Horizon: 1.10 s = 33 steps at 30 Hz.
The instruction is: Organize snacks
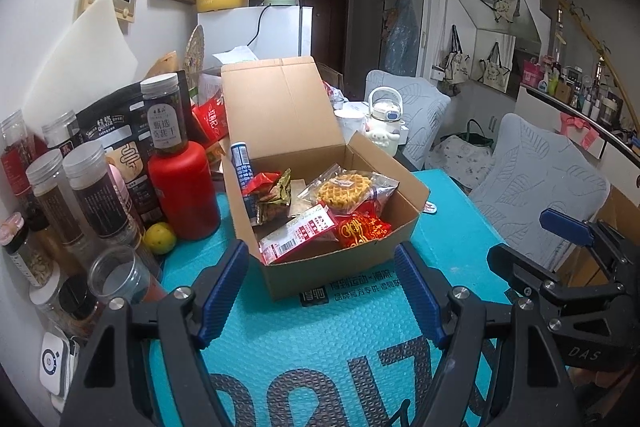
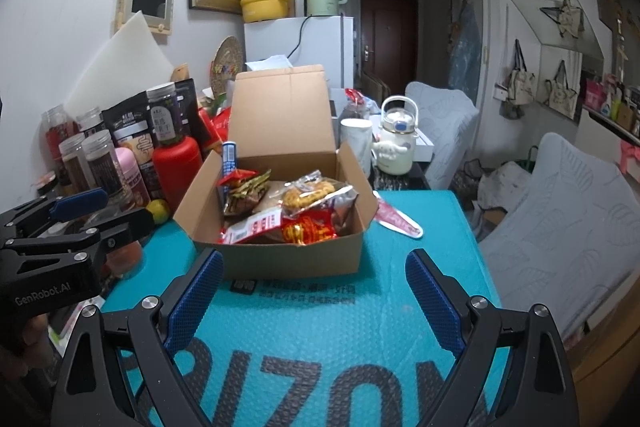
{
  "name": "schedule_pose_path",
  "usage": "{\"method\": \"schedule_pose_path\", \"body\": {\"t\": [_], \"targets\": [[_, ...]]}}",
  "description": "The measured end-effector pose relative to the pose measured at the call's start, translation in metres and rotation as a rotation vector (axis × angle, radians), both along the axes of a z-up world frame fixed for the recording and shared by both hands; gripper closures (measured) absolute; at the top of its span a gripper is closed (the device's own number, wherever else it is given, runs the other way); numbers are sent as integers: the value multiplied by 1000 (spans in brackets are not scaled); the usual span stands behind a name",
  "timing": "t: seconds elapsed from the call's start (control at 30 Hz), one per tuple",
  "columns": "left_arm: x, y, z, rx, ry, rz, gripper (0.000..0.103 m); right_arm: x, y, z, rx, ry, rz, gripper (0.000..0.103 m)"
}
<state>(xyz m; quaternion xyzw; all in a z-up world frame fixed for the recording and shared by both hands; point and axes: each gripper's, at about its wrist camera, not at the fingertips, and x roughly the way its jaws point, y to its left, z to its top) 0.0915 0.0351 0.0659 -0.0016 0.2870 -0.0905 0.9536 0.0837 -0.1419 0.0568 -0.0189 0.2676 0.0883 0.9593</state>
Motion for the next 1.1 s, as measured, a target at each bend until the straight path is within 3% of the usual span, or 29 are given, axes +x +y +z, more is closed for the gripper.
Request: {"method": "schedule_pose_path", "body": {"t": [0.53,1.1], "targets": [[3,-6,-3,18,-5,-4,28,6,-11,-7,28,11,10,9],[7,-17,-13,28,36,-48,28,3,-21,-14,11,28,-60,9]]}}
